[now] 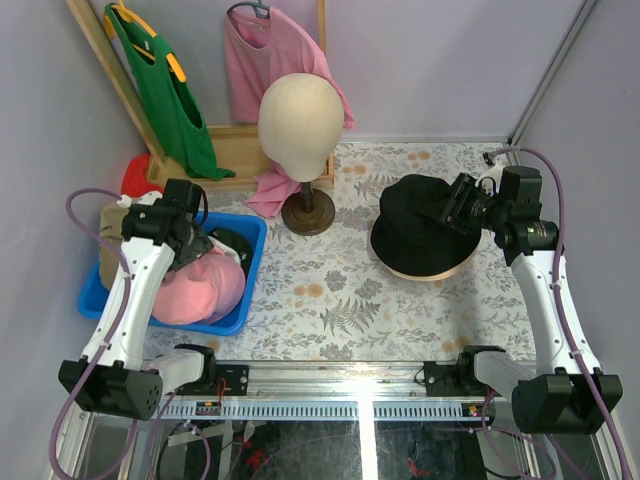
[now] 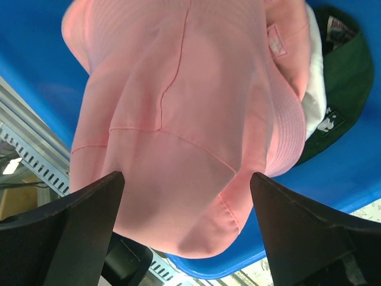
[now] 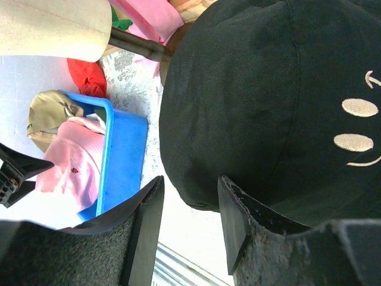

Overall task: Stack the hats
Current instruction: Pick up the hat from the bin.

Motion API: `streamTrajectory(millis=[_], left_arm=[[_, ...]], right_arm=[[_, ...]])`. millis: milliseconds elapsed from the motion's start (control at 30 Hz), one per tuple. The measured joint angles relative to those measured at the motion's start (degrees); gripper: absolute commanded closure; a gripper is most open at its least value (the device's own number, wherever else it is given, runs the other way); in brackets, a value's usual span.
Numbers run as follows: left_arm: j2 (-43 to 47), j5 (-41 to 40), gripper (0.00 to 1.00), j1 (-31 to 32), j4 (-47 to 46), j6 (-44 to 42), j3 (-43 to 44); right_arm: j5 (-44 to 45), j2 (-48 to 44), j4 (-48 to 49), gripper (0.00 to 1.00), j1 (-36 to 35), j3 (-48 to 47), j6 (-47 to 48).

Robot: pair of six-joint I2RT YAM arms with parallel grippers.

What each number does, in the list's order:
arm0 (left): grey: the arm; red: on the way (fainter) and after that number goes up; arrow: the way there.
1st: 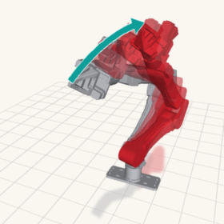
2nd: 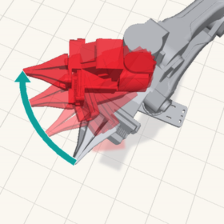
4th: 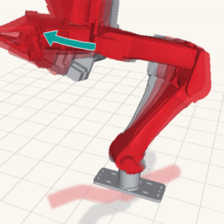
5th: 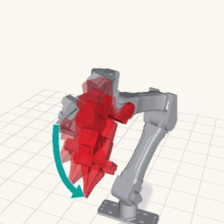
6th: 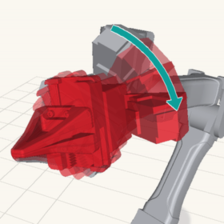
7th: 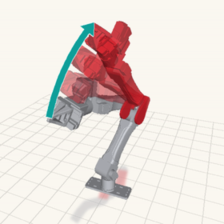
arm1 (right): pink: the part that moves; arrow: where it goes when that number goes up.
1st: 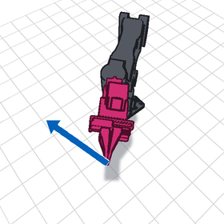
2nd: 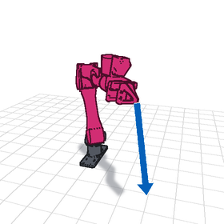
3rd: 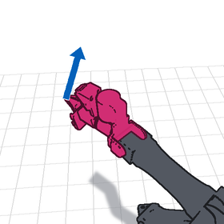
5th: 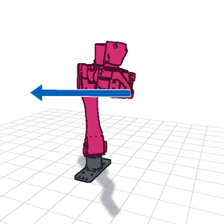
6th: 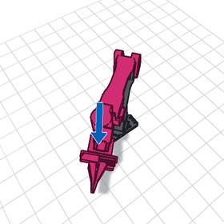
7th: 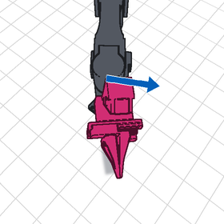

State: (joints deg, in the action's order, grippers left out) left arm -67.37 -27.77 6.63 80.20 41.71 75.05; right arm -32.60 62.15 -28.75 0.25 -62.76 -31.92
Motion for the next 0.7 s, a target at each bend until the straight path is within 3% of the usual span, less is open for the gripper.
streamTrajectory(millis=[67,200,367,533,700], left_arm=[[1.62,1.29,0.28,0.0,-0.66,-0.02,-2.1],[4.24,3.43,0.74,0.0,-2.05,-0.37,-4.87],[5.4,5.38,0.96,0.0,-3.06,-0.61,-6.4],[6.64,6.47,1.0,0.0,-3.04,-0.42,-5.88],[6.93,7.54,1.0,0.0,-1.95,0.0,2.75]], right_arm=[[-0.02,0.0,0.0,0.52,0.0,0.11,0.0],[0.0,0.0,0.15,0.52,0.0,0.35,0.0],[0.02,-0.07,0.37,0.52,0.0,0.55,0.0],[0.07,-0.07,0.37,0.52,0.0,0.63,-0.02],[0.13,-0.07,0.35,0.52,0.0,0.63,0.0]])
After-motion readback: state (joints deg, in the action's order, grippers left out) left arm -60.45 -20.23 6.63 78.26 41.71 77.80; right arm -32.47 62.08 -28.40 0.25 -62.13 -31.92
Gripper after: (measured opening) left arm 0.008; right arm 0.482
